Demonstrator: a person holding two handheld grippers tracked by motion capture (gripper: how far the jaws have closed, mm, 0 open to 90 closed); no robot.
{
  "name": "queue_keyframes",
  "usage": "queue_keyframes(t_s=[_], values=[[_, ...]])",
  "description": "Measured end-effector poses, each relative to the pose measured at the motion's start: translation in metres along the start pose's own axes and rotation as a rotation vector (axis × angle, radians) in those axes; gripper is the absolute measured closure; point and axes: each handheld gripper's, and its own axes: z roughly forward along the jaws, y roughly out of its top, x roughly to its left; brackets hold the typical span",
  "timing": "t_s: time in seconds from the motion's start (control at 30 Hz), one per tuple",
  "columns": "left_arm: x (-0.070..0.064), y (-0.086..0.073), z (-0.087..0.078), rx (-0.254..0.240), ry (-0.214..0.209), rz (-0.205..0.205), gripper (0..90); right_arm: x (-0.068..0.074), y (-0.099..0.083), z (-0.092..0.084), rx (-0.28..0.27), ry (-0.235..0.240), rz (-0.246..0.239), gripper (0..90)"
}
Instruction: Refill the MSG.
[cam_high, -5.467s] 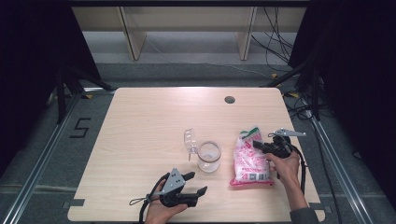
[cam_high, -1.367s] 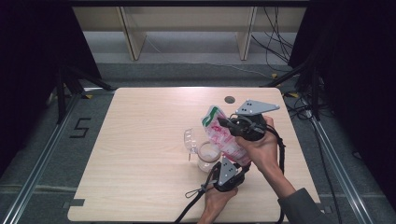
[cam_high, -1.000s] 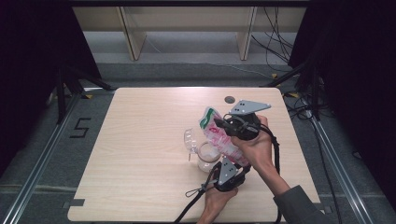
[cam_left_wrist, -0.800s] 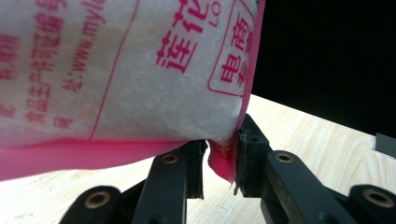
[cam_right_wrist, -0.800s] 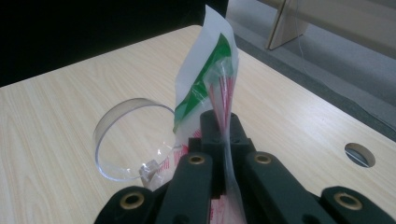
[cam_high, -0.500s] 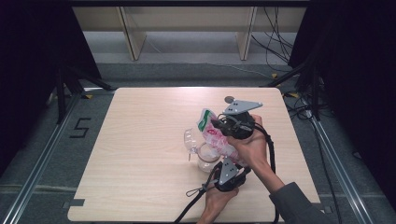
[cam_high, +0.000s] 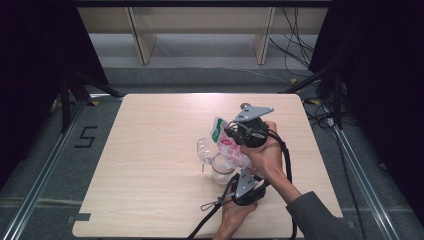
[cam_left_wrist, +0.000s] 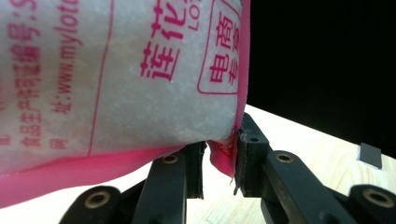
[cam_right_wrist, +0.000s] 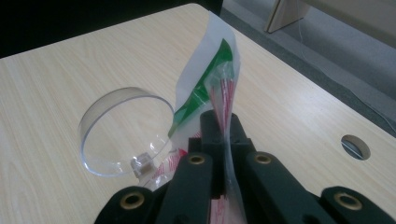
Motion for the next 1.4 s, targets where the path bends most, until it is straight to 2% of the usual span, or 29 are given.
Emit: queue_keyframes(t_s=[0.07,0.13,0.17,0.27,0.3,0.37,0.47,0.53,0.8,1.07,1.1,1.13,1.17,1.2,1.27,1.3,1.33,1.37,1.4], values=[[0.0,0.001,0.0,-0.002,-0.002,-0.004,75.3,0.0,0.001,0.001,-0.01,-0.02,-0.003,90.0],[0.0,0.001,0.001,-0.008,-0.01,-0.015,75.4,-0.001,0.002,0.0,0.0,-0.016,-0.013,90.0],[0.0,0.002,0.001,-0.012,-0.011,-0.02,75.4,0.001,0.002,0.0,0.002,-0.024,0.009,90.0],[0.0,0.002,0.001,-0.023,-0.006,-0.024,75.4,0.0,0.004,0.001,0.008,-0.026,0.0,90.0],[0.0,0.002,0.001,-0.024,-0.008,-0.021,75.4,0.002,0.004,0.001,0.017,-0.024,0.01,90.0],[0.0,0.002,0.001,-0.026,-0.008,-0.018,75.3,0.002,0.006,0.001,0.031,-0.018,-0.008,90.0],[0.0,0.002,0.0,-0.019,-0.018,-0.011,75.3,0.004,0.006,0.002,0.021,-0.025,-0.004,90.0],[-0.001,0.002,0.001,-0.022,-0.016,-0.011,75.3,0.002,0.006,0.002,0.041,-0.018,-0.01,90.0],[-0.002,0.002,0.001,-0.023,-0.017,-0.007,75.2,0.001,0.005,0.002,0.029,-0.028,0.008,90.0],[-0.001,0.002,0.003,-0.019,-0.021,-0.007,75.2,0.001,0.005,0.004,0.055,-0.034,0.012,90.0],[-0.001,0.002,0.002,-0.019,-0.024,-0.008,75.2,0.001,0.005,0.007,0.039,-0.038,-0.005,90.0],[-0.001,0.002,0.003,-0.021,-0.026,-0.014,75.2,0.001,0.005,0.007,0.039,-0.038,-0.005,90.0],[-0.002,0.003,0.003,-0.024,-0.028,-0.022,75.3,0.0,0.006,0.008,0.048,-0.029,-0.025,90.0],[-0.002,0.003,0.004,-0.024,-0.03,-0.019,75.2,0.002,0.006,0.008,0.062,-0.031,-0.002,90.0],[-0.002,0.004,0.004,-0.03,-0.035,-0.018,75.2,0.002,0.007,0.01,0.054,-0.041,-0.011,90.0],[-0.001,0.004,0.004,-0.031,-0.03,-0.017,75.3,0.002,0.007,0.01,0.056,-0.039,0.004,90.0],[-0.001,0.005,0.004,-0.021,-0.038,-0.017,75.3,0.001,0.008,0.01,0.058,-0.033,-0.009,90.0],[-0.001,0.005,0.004,-0.029,-0.028,-0.017,75.3,0.003,0.008,0.01,0.061,-0.037,0.009,90.0],[-0.001,0.006,0.004,-0.033,-0.028,-0.017,75.3,0.002,0.009,0.01,0.068,-0.03,-0.003,90.0]])
